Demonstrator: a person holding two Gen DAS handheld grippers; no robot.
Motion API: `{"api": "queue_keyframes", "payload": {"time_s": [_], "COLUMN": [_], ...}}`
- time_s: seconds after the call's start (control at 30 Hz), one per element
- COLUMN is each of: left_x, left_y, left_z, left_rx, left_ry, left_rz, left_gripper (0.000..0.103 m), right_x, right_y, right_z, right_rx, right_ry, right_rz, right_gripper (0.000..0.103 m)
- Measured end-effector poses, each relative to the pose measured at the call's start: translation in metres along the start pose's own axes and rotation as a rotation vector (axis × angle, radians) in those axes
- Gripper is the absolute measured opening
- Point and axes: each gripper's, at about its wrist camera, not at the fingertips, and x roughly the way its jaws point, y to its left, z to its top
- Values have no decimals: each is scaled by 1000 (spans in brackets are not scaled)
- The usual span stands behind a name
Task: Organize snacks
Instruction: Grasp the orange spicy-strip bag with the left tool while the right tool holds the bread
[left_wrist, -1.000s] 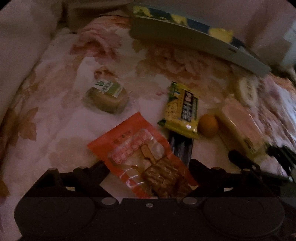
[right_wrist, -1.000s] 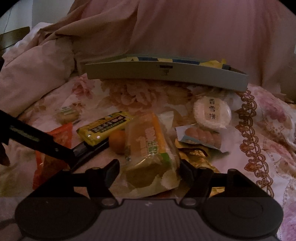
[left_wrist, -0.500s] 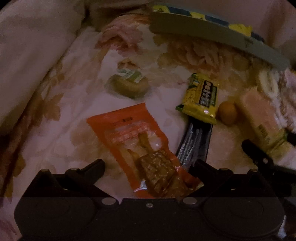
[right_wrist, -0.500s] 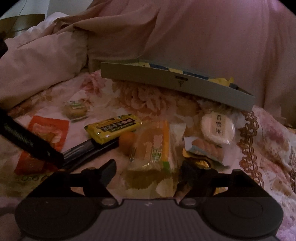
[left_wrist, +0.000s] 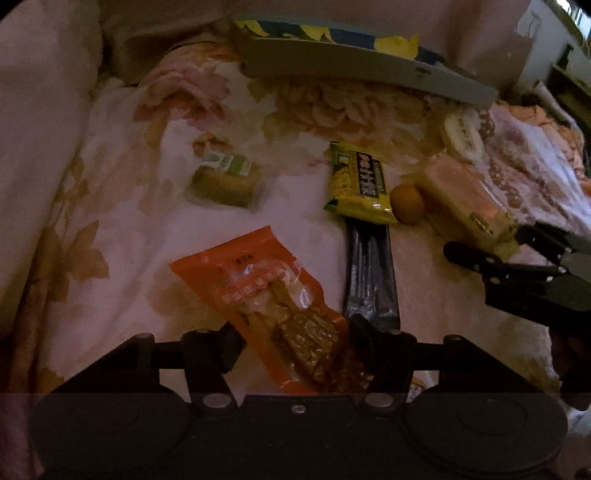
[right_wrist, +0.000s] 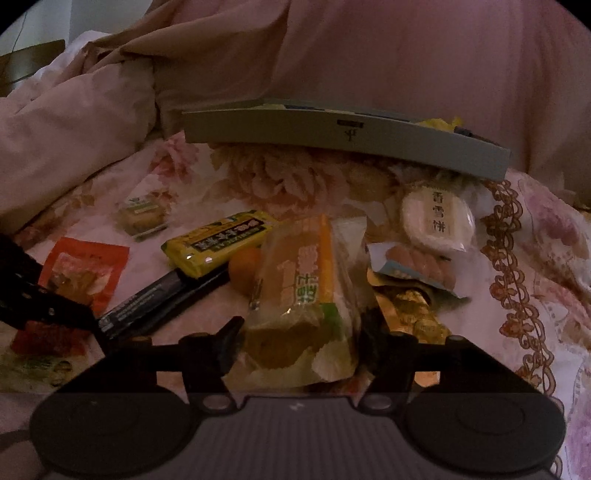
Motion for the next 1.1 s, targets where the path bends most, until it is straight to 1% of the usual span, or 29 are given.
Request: {"api": "queue_keyframes", "payload": {"time_s": [0.03,0.1,0.2,0.27,0.37,0.43,0.53,0.6,0.63,0.73,0.77,0.8,0.87,0.9,0.97,1.0,1.07,1.1], "left_x": [-2,-3,-4,-6,-10,-14,-13,-8,-4,8,11,13,14,14,14,15,15,15], "left_y": [2,1,-6,-8,-9,-12,-16,-17,-15,-7,-6,-6,-10,-13,-16,-15,-12,-10], "left_z": [-2,-4,-8,-9,-10,-10,-10,-12,-14,-19,-22,-23,-23,-23,-21,-21,-21,-21], "left_rx": [-25,-61,-75,-81,-101,-103,-98,-111,-135,-257,-283,-287,-259,-243,-237,-251,-287,-301], "left_ry": [-8,-26,-54,-80,-123,-160,-190,-188,-181,-143,-140,-136,-130,-127,-124,-127,-137,-139], "left_rz": [-14,-29,-47,-79,-138,-174,-203,-224,-247,-329,-336,-329,-313,-310,-319,-331,-369,-389], "left_gripper": [66,67,68,67,65,62,60,59,57,58,59,60,62,65,68,67,59,52], "right_x": [-2,-6,-13,-16,-17,-16,-14,-14,-13,-11,-11,-11,-10,-10,-9,-9,-9,-9], "right_y": [1,3,6,6,6,6,3,3,2,3,3,3,3,3,4,3,3,2], "right_z": [0,-2,-3,-4,-6,-6,-6,-6,-6,-7,-8,-8,-9,-9,-9,-9,-9,-8], "right_rx": [-1,-2,10,34,44,43,58,65,67,66,66,65,64,63,62,60,60,63], "right_ry": [2,5,17,27,28,25,21,17,15,14,15,15,15,14,10,10,10,8], "right_rz": [7,25,48,68,79,81,91,94,95,95,95,96,95,95,96,97,99,101], "right_gripper": [67,66,66,66,66,66,66,67,67,69,69,70,71,71,71,72,72,72]}}
